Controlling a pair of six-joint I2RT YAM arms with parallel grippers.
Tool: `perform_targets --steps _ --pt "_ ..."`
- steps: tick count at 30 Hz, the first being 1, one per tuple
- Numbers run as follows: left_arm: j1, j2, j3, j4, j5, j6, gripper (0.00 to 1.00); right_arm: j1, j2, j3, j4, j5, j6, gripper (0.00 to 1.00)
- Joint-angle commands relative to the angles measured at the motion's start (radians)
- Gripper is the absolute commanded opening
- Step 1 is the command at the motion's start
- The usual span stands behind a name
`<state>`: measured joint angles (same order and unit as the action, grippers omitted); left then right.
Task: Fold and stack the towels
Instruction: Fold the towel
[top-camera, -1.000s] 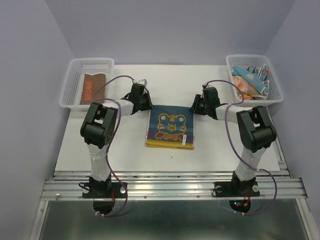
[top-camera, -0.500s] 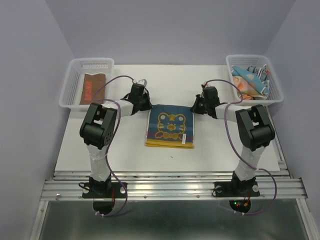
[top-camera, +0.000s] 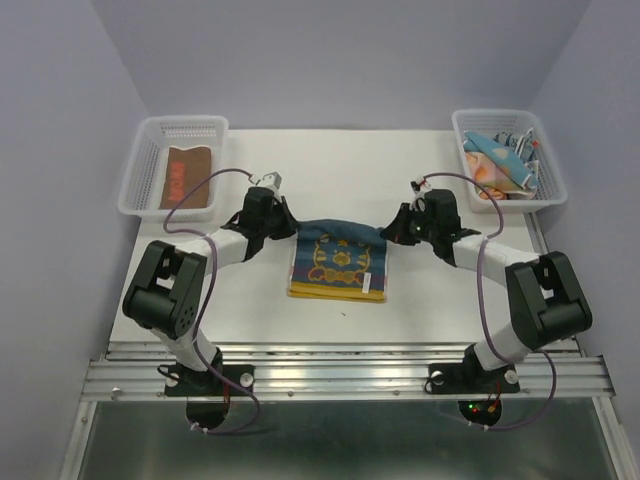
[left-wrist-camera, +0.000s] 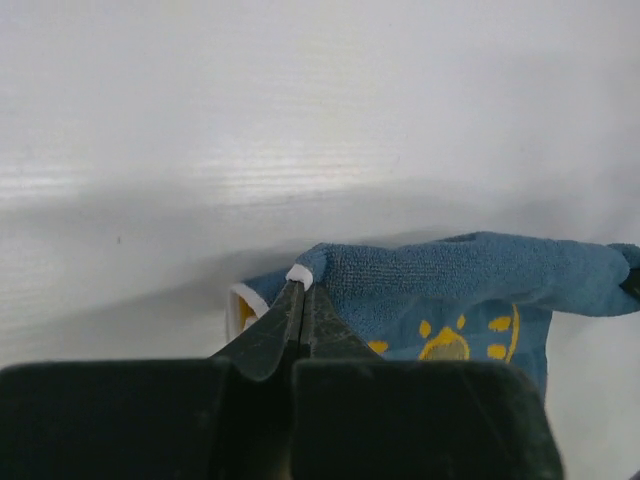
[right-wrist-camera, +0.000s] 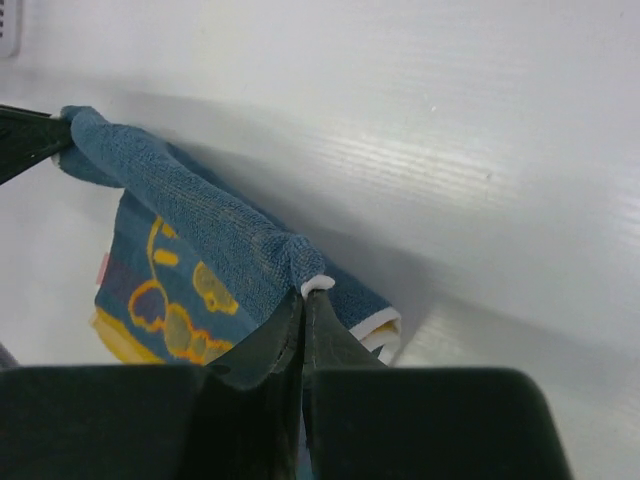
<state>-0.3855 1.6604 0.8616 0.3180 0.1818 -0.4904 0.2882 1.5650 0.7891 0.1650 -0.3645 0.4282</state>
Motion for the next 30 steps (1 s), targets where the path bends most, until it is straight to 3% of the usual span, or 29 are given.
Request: perform_targets --steps 1,8,16,30 --pt "-0.012 -0.129 -0.104 0.073 0.005 -0.048 0.0 0.012 -0.106 -0.111 0.077 -0.089 0.021 0.01" --pt "-0.081 -0.295 -0.3 0.119 -0.022 -0.143 0.0 0.054 -0.318 -0.283 0.105 -0.119 0.082 0.01" --pt "-0.096 -0.487 -0.444 0.115 -0.048 -0.212 0.0 0.092 -0.425 -0.384 0.12 -0.129 0.129 0.01" --pt "-0.11 -0.628 -0.59 0.059 -0.031 -0.249 0.0 0.117 -0.563 -0.547 0.113 -0.117 0.17 0.03"
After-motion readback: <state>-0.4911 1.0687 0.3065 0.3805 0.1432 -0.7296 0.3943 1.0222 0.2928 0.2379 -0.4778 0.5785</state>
